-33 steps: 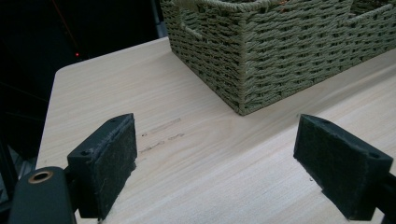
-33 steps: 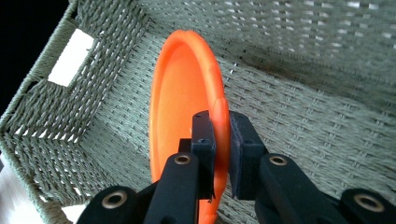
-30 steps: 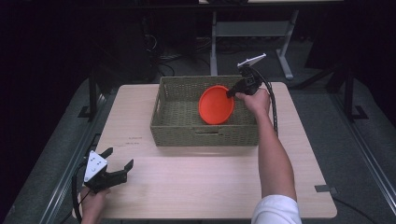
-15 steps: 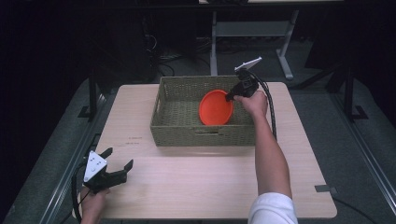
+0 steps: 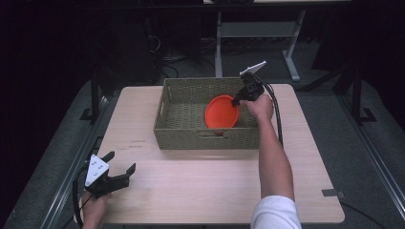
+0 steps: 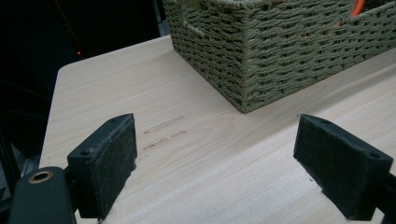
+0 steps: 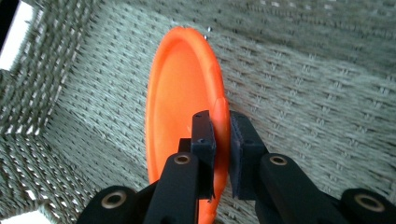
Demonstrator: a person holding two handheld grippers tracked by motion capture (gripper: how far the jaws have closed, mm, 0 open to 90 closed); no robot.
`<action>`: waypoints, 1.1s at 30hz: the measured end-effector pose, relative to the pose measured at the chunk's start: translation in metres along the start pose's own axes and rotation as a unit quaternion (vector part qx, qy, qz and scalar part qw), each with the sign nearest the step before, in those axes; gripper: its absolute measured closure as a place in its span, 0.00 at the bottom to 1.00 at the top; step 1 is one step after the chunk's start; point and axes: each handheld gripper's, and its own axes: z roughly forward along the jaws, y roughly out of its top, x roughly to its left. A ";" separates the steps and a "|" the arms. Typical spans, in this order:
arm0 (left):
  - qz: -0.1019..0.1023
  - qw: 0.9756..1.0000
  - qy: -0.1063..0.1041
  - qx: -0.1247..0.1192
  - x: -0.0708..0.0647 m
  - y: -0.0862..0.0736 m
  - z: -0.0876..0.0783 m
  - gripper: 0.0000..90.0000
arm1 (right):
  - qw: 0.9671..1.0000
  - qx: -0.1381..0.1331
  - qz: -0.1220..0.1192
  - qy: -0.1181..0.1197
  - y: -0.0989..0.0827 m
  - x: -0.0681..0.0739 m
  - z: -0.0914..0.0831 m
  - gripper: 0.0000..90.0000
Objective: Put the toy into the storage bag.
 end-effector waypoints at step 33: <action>0.000 1.000 0.001 0.001 -0.001 0.001 0.000 0.14 | 0.998 0.032 -0.018 -0.050 -0.005 0.005 -0.009 0.69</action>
